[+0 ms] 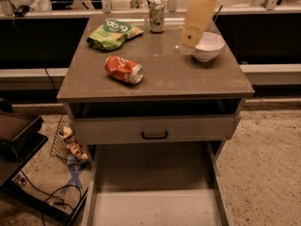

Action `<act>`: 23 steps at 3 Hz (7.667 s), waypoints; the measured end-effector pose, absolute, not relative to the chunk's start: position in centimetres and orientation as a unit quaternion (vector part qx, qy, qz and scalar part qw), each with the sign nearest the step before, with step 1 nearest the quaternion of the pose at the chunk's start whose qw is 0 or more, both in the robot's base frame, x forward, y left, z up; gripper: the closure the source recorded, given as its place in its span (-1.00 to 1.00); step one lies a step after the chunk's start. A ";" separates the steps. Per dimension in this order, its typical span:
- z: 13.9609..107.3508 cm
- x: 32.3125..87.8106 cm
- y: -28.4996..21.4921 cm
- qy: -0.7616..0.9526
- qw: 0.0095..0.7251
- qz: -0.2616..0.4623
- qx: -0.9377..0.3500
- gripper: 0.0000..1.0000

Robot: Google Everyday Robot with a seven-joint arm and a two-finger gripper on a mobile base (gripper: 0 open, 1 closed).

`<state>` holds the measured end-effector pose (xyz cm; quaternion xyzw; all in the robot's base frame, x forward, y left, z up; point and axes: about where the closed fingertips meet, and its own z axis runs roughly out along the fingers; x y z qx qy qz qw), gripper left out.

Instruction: Place coke can upright

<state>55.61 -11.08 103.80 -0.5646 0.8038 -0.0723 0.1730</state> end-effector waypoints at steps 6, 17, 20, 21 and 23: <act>98.0 65.2 0.1 0.864 0.141 -0.040 -0.482 -1.00; 82.0 69.1 8.1 0.895 0.034 0.047 -0.442 0.77; 81.9 69.3 8.3 0.895 0.037 0.048 -0.442 1.00; 82.1 69.3 8.2 0.895 0.041 0.050 -0.441 1.00; 86.6 69.0 5.5 0.897 0.102 0.061 -0.426 1.00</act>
Offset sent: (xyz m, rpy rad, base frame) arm 0.0223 0.0179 0.0044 -0.0343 -0.0378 -0.0342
